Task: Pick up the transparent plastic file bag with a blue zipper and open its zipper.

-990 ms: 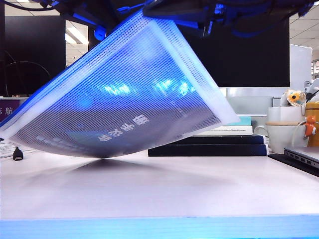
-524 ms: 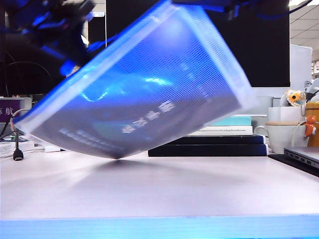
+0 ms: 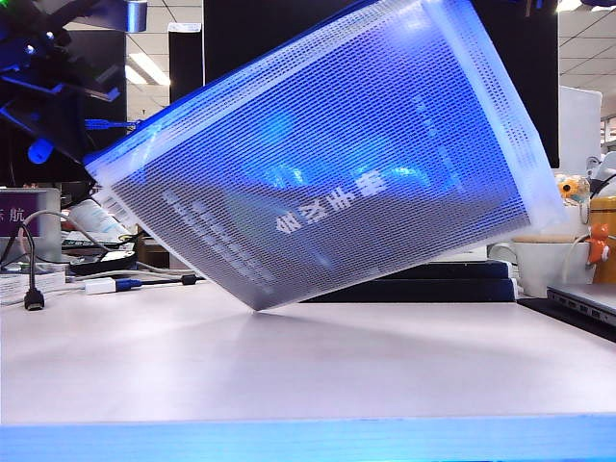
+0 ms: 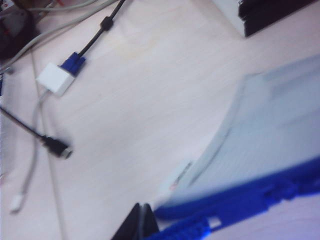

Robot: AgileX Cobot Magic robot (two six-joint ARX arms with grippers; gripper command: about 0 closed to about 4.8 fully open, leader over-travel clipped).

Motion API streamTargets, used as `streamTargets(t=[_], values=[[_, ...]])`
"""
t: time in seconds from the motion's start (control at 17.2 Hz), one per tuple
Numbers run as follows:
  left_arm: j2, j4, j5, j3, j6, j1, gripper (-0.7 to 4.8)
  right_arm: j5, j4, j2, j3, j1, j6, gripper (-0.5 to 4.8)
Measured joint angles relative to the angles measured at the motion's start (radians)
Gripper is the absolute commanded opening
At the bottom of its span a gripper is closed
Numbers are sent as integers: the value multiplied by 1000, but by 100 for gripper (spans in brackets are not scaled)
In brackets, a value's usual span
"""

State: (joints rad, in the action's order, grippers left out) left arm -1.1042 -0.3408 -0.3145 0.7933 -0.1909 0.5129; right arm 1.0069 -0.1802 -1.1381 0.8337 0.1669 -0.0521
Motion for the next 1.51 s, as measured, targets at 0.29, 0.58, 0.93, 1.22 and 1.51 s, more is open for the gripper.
streamTargets(t=[0.29,0.58,0.93,1.22,1.51], values=[[0,-32,-185,0,-41,-63,-6,8,7,7,0,-34,-26,-6],[0,27,-6,0,-40,-128,479,23,51,6,0,-31,-28,-6],[26,108,448,0,37,-124,479,29,244,-12,-1,26,-175,-6],[112,179,529,9,77,-124,479,-41,340,-106,-1,34,-238,94],[135,196,527,23,96,-124,479,-125,344,-121,-1,34,-230,372]])
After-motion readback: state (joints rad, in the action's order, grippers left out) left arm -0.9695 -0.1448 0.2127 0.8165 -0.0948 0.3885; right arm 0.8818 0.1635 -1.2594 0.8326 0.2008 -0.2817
